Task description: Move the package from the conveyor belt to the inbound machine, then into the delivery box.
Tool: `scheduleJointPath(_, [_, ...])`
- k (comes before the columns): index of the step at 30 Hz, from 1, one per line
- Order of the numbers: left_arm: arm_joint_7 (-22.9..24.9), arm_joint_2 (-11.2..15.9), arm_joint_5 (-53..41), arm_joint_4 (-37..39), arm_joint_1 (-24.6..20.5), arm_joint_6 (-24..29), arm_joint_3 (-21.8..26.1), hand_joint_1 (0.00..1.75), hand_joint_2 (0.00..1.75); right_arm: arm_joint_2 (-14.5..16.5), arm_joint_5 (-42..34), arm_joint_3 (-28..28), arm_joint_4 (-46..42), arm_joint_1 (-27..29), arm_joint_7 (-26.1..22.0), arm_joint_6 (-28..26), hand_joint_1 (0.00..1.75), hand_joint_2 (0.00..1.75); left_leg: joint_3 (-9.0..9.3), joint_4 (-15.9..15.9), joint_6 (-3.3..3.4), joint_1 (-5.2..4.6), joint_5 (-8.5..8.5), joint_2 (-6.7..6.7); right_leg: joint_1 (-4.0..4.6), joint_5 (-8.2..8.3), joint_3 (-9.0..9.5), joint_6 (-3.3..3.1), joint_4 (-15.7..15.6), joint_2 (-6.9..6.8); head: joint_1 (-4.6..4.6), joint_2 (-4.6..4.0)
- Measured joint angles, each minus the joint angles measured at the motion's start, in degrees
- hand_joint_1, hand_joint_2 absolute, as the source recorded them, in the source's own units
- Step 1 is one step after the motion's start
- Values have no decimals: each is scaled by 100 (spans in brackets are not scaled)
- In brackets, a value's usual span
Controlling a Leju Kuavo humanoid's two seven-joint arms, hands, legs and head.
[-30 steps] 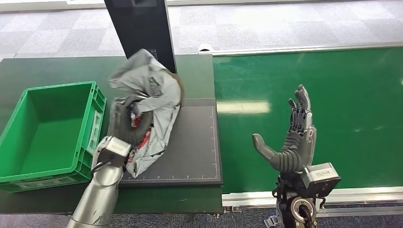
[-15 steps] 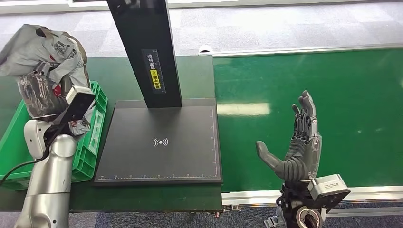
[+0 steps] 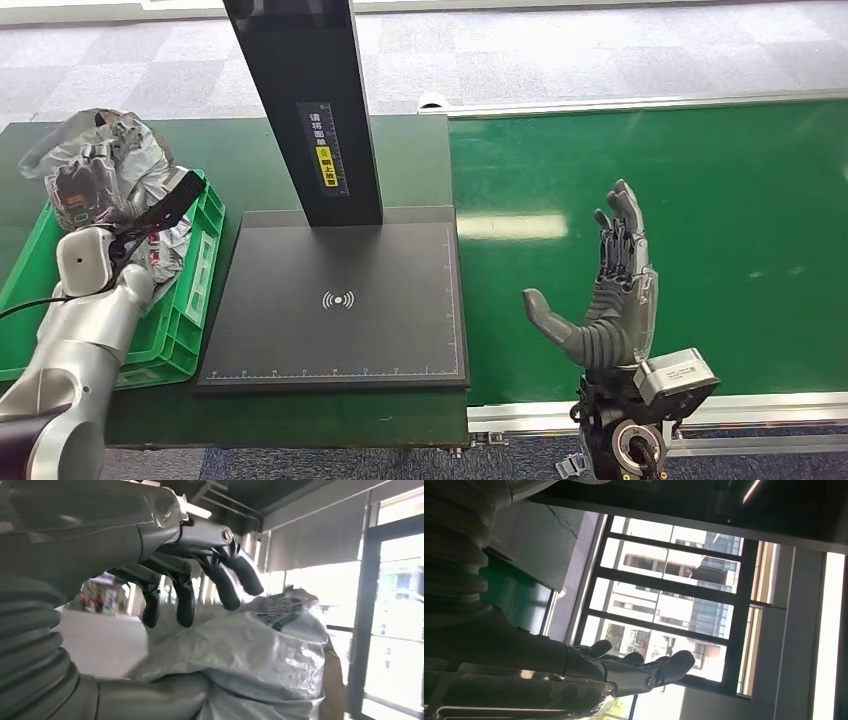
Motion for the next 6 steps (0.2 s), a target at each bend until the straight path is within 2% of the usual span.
scheduleJointPath(3, [657, 98, -613, 133, -52, -29, -233, 0, 175, -2, -4, 61, 38, -8, 0, -2, 0, 175, 0, 0, 0, 1, 0, 0, 1, 0, -2, 0, 0, 1, -1, 0])
scheduleJointPath(6, [599, 139, -514, 188, -100, -31, -281, 0, 175, -2, -5, 84, 66, -8, 3, -22, 0, 175, 0, 0, 0, 1, 0, 1, 1, 0, -4, 0, 0, 1, -1, 0])
